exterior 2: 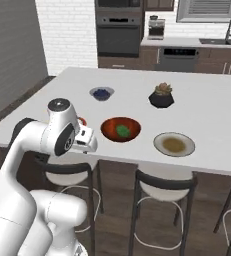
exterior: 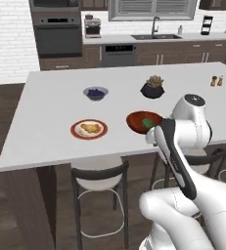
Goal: Pick the chicken drumstick and broccoli from their plates and place them in the bowl. Then put the bowl in the fridge.
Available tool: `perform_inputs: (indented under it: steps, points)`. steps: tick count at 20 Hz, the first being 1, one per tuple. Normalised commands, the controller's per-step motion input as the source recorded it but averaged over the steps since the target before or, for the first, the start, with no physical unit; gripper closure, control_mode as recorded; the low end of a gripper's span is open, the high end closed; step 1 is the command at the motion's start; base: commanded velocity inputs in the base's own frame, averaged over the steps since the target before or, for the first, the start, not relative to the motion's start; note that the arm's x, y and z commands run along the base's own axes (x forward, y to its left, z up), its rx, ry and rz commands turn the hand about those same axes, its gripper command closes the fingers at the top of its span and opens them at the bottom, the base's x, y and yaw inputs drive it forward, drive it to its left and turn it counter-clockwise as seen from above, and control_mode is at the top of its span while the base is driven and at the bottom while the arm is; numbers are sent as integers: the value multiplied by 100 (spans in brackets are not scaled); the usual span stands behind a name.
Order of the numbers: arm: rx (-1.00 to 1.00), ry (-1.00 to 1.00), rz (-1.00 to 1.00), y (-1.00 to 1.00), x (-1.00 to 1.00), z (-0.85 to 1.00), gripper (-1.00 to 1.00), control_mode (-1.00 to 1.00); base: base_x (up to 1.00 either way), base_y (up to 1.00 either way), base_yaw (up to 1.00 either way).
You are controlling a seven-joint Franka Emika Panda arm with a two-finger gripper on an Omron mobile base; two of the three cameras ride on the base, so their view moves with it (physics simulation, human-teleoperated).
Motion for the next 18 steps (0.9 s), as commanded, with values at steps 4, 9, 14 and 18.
perform_inputs:
  steps: [4, 9, 14, 18]
  points:
    - [0, 0, 0, 0, 0, 0, -100, 100, 86, 100, -4]
    - [0, 0, 0, 0, 0, 0, -100, 100, 100, 59, -4]
    - [0, 0, 0, 0, 0, 0, -100, 100, 100, 0, 2]
    - [0, 0, 0, 0, 0, 0, -100, 100, 100, 0, 3]
